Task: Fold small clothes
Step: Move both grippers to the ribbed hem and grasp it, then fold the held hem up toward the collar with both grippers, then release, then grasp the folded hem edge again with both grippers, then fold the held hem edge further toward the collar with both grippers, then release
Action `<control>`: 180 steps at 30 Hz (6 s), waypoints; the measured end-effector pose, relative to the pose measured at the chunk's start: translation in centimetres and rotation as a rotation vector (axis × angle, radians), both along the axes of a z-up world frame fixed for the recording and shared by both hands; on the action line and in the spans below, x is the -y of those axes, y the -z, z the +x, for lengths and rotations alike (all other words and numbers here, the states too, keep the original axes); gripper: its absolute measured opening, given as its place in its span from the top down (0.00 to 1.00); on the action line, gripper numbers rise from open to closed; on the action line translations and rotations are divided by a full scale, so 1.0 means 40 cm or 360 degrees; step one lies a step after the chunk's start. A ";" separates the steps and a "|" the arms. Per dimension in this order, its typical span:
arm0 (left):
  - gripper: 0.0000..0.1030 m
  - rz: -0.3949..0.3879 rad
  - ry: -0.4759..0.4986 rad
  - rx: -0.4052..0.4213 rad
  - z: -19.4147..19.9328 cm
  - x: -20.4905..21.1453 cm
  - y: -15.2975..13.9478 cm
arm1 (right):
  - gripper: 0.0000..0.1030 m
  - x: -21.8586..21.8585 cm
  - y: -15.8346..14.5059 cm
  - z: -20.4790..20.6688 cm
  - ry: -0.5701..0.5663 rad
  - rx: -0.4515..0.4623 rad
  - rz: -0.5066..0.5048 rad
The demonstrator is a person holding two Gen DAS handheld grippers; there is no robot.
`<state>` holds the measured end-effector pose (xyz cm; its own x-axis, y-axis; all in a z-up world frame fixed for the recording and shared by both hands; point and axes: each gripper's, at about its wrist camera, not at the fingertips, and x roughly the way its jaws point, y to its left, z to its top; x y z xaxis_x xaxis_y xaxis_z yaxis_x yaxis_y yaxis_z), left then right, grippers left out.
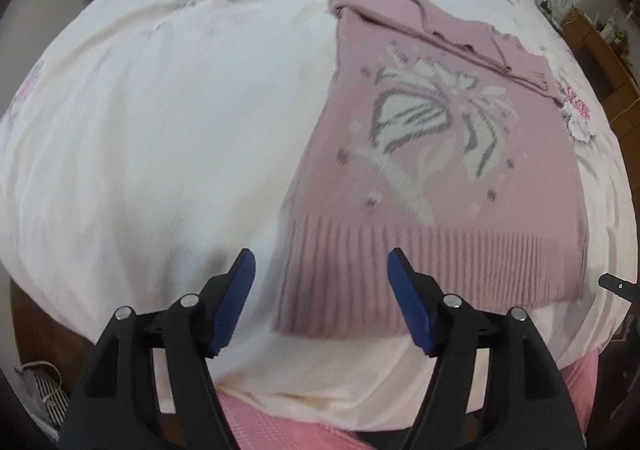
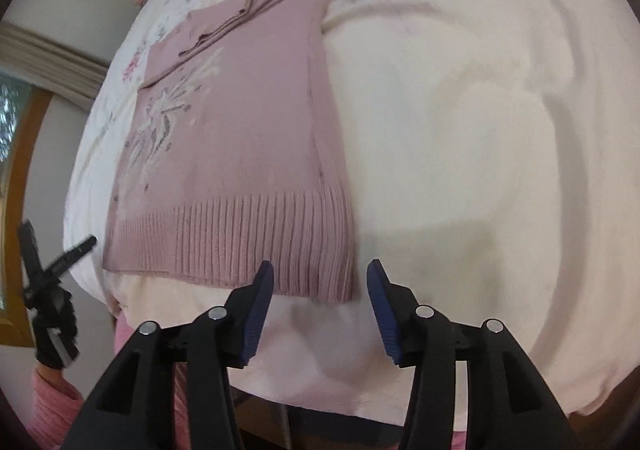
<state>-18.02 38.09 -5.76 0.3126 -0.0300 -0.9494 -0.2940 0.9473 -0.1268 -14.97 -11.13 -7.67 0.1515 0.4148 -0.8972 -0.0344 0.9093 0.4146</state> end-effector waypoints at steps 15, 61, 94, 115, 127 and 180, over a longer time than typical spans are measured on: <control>0.31 -0.0219 -0.0060 -0.0111 -0.039 -0.065 0.077 | 0.52 -0.050 0.073 -0.009 0.0011 -0.0108 0.0033; 0.91 -0.0552 -0.0141 0.0236 0.150 -0.105 -0.063 | 0.90 0.025 -0.113 0.219 0.0131 -0.0018 0.0657; 0.62 -0.0676 -0.0314 0.0239 0.373 -0.265 0.022 | 0.61 0.110 0.012 0.507 0.0250 -0.0121 0.0463; 0.49 -0.0160 0.0235 0.0084 0.469 -0.082 0.093 | 0.56 -0.186 0.001 0.529 -0.0511 0.0249 -0.0236; 0.84 -0.0018 0.0342 0.0193 0.452 -0.023 0.032 | 0.89 -0.200 0.000 0.523 -0.0595 0.0270 -0.0189; 0.87 0.0001 0.0122 0.0662 0.974 -0.036 -0.189 | 0.91 -0.153 -0.268 0.966 -0.0132 0.0531 0.0027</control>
